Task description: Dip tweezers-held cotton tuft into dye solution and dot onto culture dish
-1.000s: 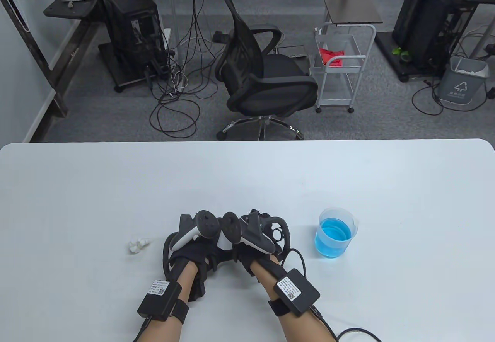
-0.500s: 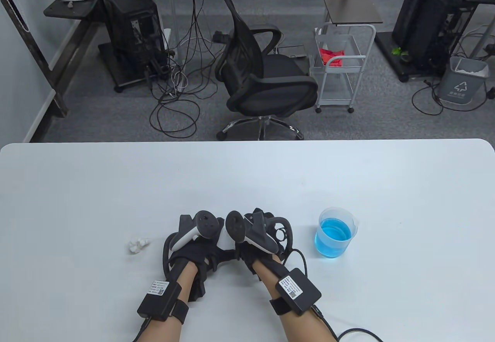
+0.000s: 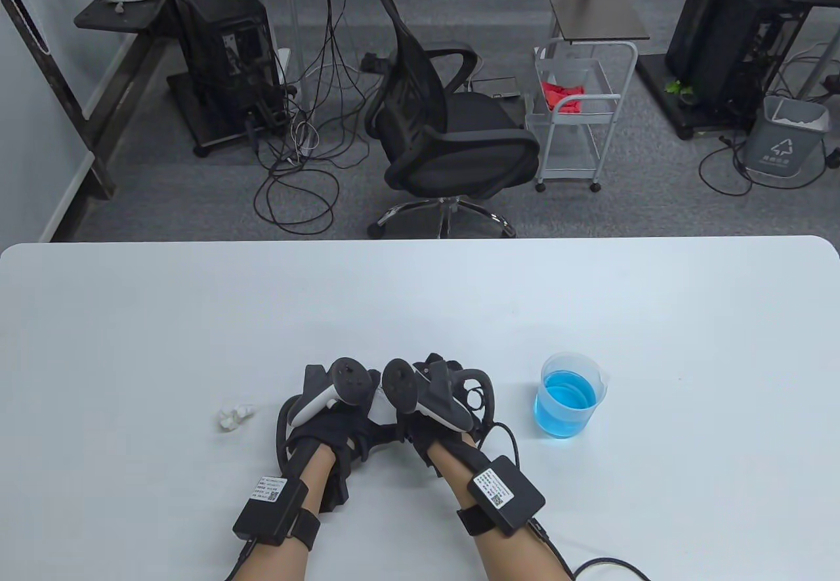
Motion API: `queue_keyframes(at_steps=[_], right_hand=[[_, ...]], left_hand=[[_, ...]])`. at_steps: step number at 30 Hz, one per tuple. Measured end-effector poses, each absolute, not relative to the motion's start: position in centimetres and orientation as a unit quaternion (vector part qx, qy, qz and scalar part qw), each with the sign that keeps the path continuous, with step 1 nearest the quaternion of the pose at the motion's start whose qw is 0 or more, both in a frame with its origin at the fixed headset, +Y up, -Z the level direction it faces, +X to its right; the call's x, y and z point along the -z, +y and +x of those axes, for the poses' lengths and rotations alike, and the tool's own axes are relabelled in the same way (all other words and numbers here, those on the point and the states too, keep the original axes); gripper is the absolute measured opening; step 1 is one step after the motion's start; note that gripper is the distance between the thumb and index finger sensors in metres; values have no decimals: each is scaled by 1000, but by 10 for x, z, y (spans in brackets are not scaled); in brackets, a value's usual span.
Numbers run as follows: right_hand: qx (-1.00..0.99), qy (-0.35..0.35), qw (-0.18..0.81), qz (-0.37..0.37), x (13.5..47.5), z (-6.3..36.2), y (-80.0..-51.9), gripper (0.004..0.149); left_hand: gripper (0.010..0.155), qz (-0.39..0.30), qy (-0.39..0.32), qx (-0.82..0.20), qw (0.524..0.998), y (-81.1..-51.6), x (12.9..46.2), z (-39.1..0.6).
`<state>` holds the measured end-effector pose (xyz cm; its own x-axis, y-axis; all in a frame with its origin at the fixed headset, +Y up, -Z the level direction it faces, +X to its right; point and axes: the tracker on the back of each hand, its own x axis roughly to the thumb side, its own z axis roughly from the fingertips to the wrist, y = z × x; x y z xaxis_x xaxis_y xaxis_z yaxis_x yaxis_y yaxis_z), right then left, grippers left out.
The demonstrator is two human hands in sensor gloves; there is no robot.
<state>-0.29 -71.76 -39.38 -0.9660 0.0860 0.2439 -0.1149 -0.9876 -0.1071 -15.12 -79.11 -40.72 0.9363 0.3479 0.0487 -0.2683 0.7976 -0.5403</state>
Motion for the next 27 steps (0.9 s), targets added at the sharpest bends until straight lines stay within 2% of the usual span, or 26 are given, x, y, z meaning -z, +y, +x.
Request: queue_keyframes(at_steps=[4,21,27], right_hand=[[-989,-55,56,123,396,-3,-724,33],[-992,-62,50,102,398,6,-716,32],[-993,-42,46,99,401,8,-721,32]], left_hand=[[106,-273,-73,-163,945,-791,407,-151],[105,-273,-73,-163,945,-791,407,-151],[105,-273,-73,-163,945,-791,407,-151]])
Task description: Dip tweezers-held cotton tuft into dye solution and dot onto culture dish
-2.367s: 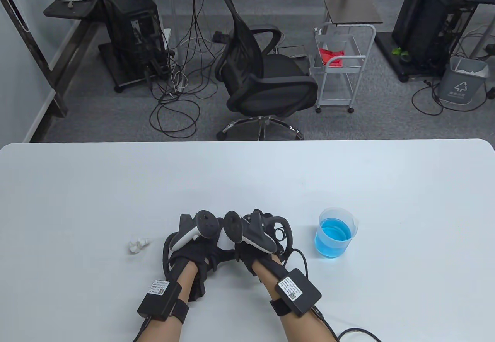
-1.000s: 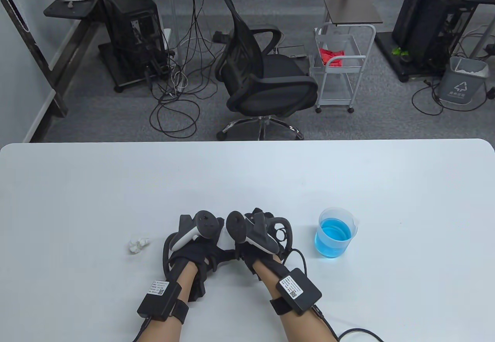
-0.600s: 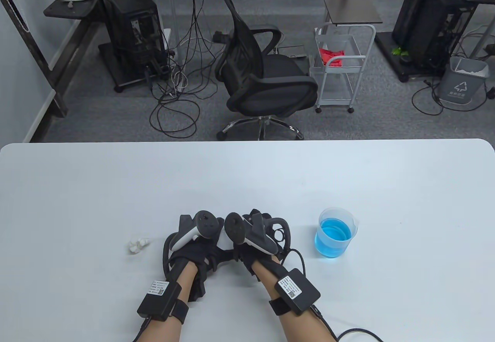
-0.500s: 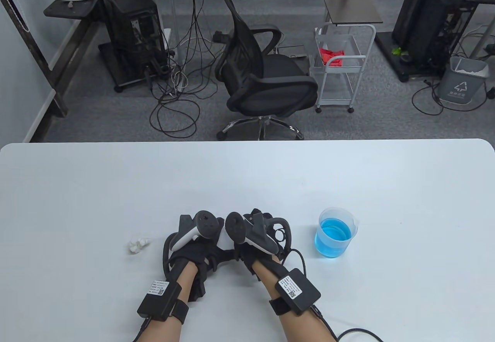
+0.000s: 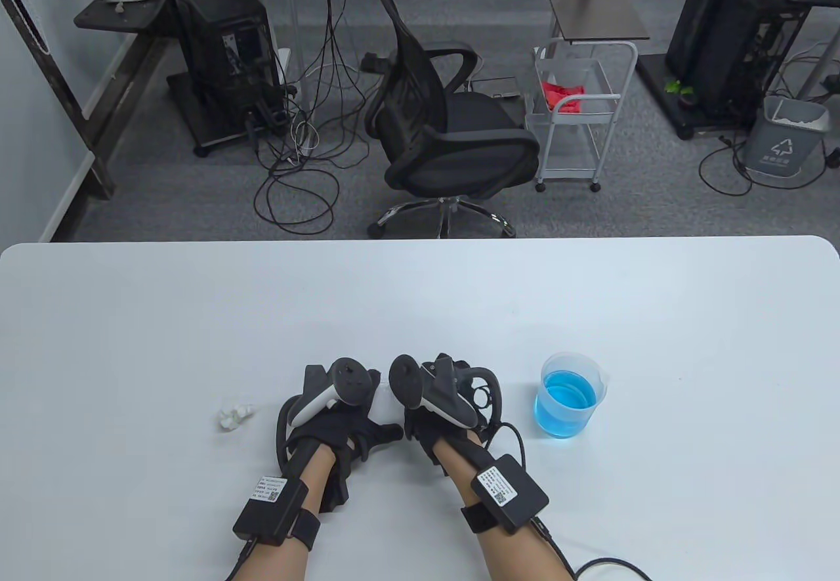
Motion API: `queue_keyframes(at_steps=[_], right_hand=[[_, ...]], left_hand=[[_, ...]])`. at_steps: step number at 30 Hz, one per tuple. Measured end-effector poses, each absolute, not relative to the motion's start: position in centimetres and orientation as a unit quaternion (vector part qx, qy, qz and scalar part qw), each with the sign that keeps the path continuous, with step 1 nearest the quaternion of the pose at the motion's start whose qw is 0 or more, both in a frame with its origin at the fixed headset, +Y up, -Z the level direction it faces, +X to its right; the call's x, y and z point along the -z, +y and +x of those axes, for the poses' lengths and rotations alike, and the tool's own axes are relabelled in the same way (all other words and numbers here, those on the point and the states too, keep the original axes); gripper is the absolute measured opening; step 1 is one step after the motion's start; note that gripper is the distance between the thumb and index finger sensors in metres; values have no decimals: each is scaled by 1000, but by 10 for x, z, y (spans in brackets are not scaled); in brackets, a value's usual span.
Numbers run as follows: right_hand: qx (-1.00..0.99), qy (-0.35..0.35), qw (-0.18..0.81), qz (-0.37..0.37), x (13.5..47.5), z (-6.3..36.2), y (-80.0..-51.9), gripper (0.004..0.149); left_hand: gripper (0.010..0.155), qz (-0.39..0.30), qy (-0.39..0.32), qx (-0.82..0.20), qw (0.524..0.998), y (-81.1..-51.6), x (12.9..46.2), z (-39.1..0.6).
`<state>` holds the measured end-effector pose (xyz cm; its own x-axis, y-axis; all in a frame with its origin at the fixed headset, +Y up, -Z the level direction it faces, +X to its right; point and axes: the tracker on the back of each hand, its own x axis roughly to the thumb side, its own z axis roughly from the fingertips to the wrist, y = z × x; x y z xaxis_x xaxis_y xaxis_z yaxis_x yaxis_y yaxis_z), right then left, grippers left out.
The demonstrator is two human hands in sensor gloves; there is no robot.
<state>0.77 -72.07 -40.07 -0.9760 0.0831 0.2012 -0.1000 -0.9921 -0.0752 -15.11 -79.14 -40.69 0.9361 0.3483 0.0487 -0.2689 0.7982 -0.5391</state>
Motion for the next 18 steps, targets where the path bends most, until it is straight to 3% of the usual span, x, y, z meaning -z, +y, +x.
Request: queue_keyframes(at_steps=[18], right_hand=[[-995,-23,22,92,400,9,-717,33]], left_hand=[[105,-273,-73,-164,945,-792,407,-151]])
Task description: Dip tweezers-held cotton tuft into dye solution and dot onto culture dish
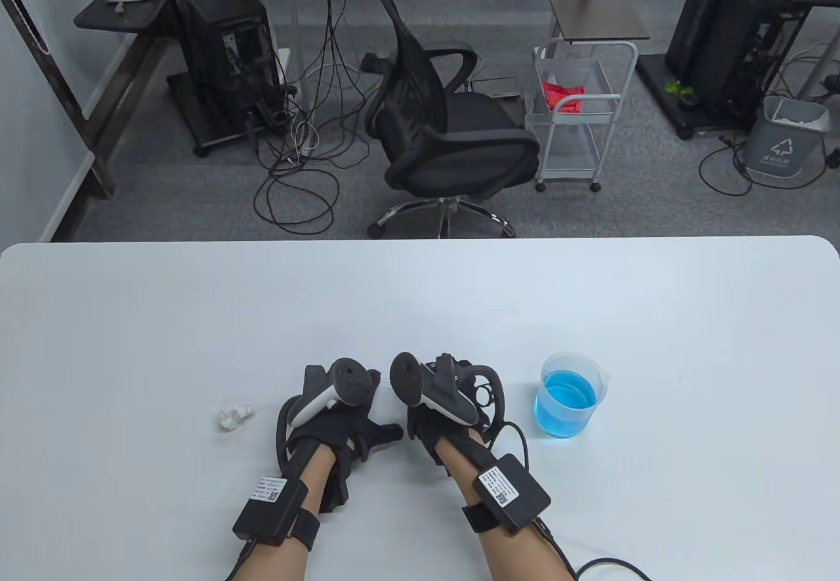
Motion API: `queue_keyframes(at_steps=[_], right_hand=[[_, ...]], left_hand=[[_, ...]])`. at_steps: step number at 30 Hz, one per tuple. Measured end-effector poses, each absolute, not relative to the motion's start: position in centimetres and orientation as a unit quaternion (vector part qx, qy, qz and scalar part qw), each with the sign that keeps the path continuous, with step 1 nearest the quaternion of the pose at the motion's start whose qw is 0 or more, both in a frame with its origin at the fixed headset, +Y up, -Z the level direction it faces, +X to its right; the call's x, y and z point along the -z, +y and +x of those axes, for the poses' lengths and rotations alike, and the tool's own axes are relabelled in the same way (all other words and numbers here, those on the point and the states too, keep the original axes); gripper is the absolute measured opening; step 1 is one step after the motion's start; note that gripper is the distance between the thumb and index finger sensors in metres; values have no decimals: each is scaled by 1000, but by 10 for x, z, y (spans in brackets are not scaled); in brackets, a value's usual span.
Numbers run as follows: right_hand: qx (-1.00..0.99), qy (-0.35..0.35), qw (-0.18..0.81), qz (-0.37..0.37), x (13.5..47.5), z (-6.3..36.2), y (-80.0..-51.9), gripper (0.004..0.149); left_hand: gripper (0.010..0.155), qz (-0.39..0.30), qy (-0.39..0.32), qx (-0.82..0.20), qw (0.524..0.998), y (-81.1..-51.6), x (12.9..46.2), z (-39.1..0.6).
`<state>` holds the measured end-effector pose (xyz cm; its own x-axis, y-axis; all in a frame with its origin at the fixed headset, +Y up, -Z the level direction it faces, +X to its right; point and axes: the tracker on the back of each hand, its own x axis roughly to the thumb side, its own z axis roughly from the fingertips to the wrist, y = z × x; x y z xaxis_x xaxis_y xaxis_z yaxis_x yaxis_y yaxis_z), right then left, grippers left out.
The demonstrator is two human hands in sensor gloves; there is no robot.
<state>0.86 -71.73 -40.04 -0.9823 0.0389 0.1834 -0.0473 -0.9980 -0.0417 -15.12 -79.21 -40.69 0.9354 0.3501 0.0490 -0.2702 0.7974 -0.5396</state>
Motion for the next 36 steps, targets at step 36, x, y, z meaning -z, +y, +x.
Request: queue_keyframes(at_steps=[36], right_hand=[[-996,-19,10,91,397,8,-711,31]], left_hand=[[105,-273,-73,-165,945,-792,407,-151]])
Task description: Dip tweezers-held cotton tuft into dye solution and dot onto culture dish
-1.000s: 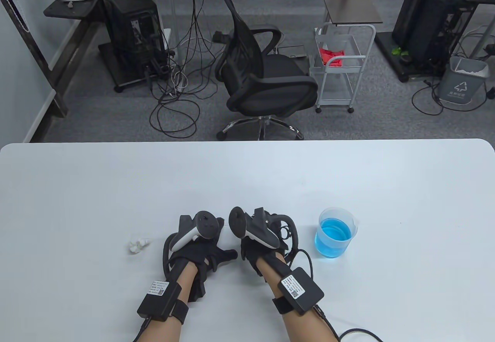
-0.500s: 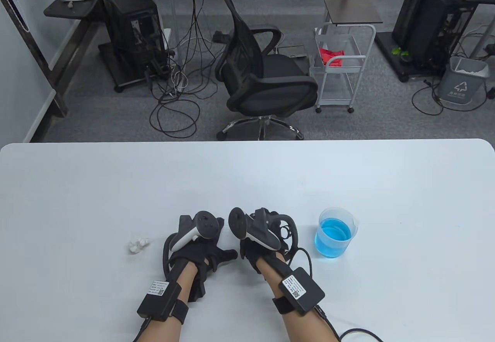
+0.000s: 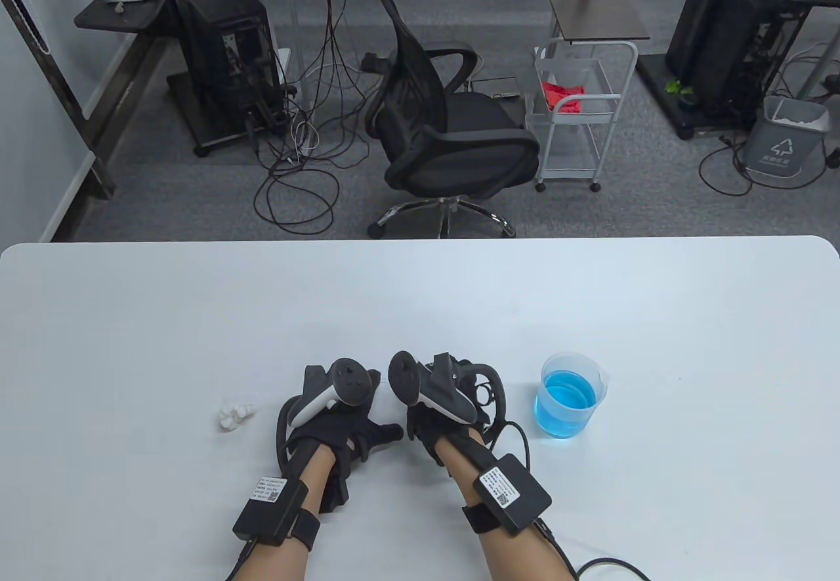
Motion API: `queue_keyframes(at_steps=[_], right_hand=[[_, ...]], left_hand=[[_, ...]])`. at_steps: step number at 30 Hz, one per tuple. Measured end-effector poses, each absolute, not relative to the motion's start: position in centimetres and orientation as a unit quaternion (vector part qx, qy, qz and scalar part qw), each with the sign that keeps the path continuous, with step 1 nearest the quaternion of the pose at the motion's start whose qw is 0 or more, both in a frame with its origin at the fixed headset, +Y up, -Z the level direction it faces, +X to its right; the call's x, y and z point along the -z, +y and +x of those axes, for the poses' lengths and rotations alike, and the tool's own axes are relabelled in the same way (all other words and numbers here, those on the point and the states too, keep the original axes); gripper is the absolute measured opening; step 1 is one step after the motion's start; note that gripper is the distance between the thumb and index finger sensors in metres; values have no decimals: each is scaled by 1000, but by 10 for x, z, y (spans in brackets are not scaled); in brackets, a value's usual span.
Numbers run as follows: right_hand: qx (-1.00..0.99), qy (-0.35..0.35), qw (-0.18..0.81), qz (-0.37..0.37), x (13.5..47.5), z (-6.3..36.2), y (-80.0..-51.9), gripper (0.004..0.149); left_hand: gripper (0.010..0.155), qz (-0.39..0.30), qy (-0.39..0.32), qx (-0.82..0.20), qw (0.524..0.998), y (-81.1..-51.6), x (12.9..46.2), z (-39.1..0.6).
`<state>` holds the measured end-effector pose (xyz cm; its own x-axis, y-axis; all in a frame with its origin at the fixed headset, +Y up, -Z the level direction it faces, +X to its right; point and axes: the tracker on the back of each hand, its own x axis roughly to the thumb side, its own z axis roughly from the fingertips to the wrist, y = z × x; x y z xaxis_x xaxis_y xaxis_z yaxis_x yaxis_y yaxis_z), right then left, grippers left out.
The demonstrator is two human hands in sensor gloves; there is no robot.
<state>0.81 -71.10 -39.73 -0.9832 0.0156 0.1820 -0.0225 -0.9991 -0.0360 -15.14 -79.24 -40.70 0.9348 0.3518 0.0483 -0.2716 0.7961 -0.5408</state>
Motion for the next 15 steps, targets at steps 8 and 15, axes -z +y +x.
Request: queue_keyframes(at_steps=[8,15], right_hand=[[-995,-30,19,92,396,9,-705,31],[-996,-14,8,91,398,8,-712,31]], left_hand=[[105,-273,-73,-165,945,-793,407,-151],[105,-274,-73,-165,945,-793,407,-151]])
